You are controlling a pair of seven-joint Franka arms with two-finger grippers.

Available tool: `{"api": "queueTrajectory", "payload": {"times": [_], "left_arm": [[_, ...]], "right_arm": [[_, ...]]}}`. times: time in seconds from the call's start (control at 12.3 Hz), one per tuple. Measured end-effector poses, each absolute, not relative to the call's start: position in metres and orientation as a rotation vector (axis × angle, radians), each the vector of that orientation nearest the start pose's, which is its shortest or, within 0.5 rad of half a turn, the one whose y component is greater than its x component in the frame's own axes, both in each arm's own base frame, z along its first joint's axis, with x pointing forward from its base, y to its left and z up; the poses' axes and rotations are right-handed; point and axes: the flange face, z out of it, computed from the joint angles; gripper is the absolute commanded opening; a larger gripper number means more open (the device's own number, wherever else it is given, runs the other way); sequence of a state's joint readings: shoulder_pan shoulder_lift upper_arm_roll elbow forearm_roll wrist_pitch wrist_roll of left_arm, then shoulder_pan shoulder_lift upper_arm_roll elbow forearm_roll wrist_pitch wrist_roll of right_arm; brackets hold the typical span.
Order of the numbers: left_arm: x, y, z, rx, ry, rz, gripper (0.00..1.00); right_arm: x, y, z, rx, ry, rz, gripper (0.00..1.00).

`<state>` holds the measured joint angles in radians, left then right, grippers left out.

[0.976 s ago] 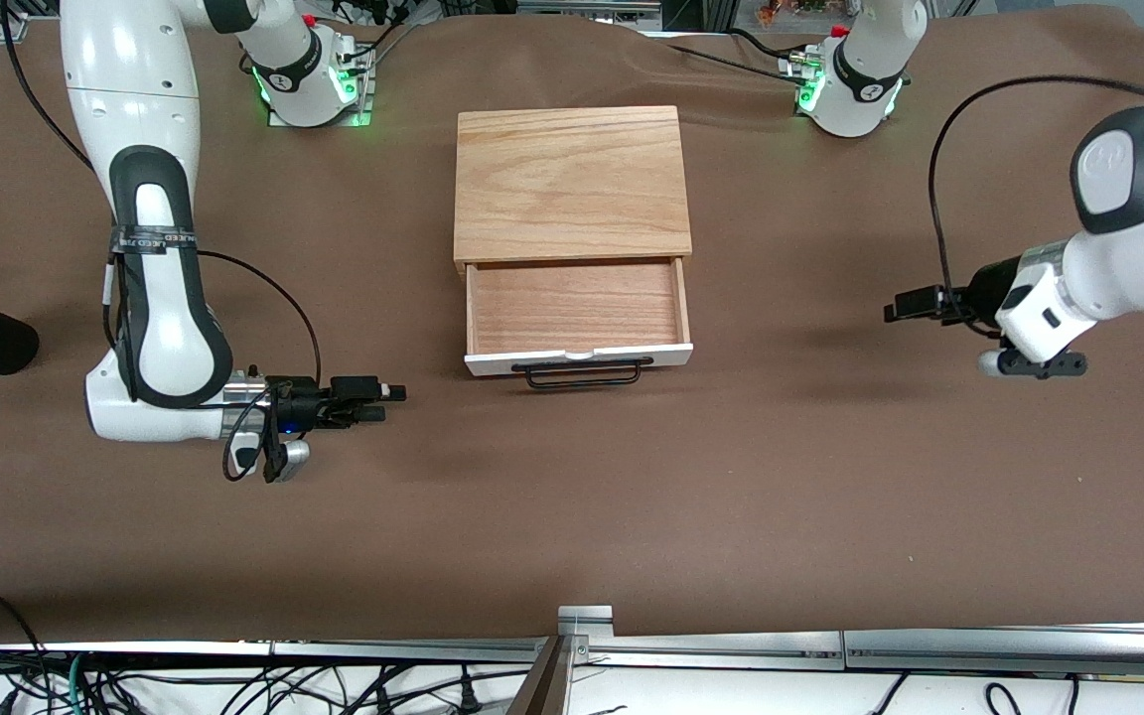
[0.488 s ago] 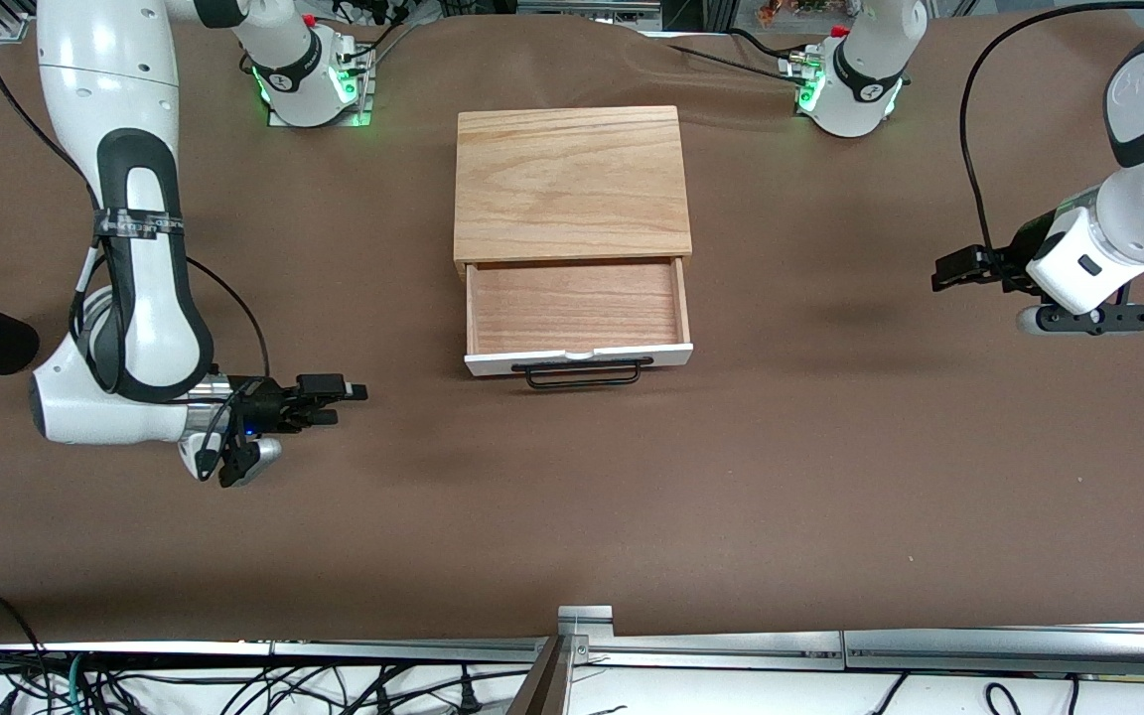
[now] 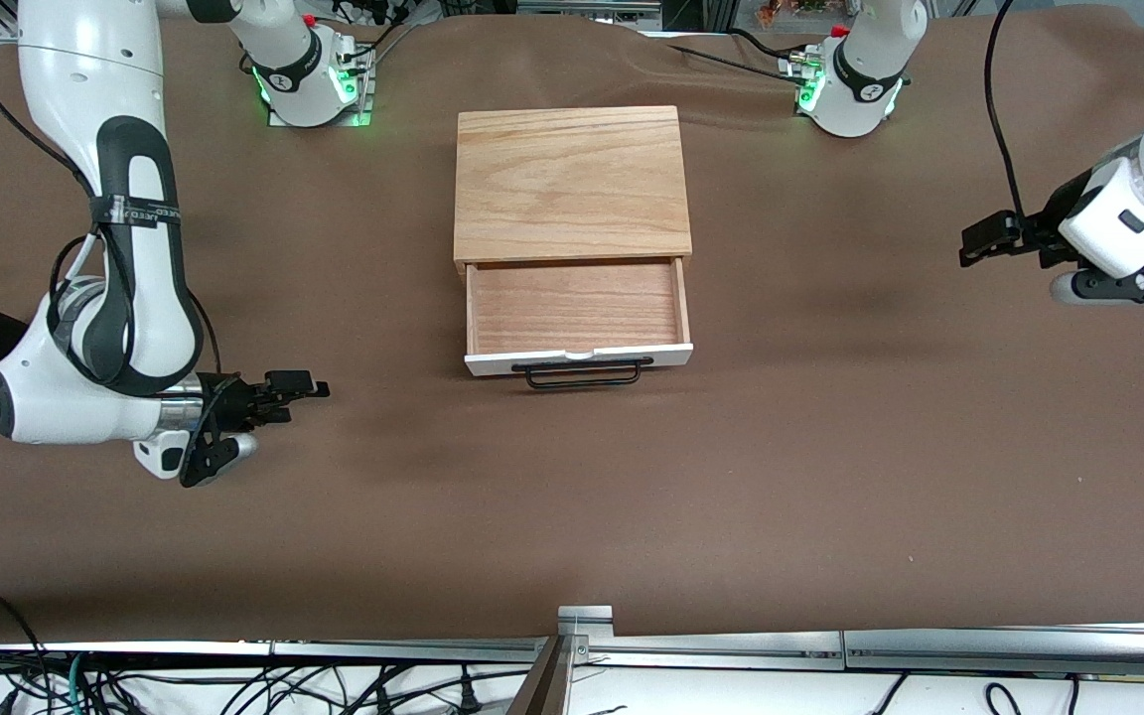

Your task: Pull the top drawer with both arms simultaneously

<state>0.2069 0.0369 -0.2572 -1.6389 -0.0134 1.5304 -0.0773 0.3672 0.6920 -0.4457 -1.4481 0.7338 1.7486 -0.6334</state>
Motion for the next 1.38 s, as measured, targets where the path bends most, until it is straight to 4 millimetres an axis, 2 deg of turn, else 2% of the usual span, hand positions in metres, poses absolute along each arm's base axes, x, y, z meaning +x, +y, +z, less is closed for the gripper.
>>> {"api": "queueTrajectory", "payload": {"times": [0.16, 0.49, 0.73, 0.98, 1.14, 1.38], "left_arm": [[0.558, -0.023, 0.579, -3.132, -0.053, 0.252, 1.00], [0.565, -0.020, 0.578, -3.122, -0.073, 0.293, 1.00], [0.567, -0.018, 0.580, -3.114, -0.100, 0.302, 1.00], [0.568, -0.018, 0.579, -3.112, -0.123, 0.303, 1.00], [0.568, -0.017, 0.579, -3.111, -0.131, 0.303, 1.00], [0.569, -0.015, 0.578, -3.111, -0.138, 0.304, 1.00]], "right_arm": [[0.686, 0.058, 0.303, -2.683, -0.426, 0.230, 1.00], [0.684, 0.049, 0.333, -2.836, -0.291, 0.274, 1.00], [0.680, 0.066, 0.346, -2.975, -0.118, 0.324, 1.00], [0.676, 0.084, 0.376, -3.095, -0.064, 0.292, 1.00], [0.676, 0.065, 0.405, -3.128, -0.038, 0.228, 1.00], [0.670, 0.015, 0.459, -3.200, -0.045, 0.121, 1.00]]}}
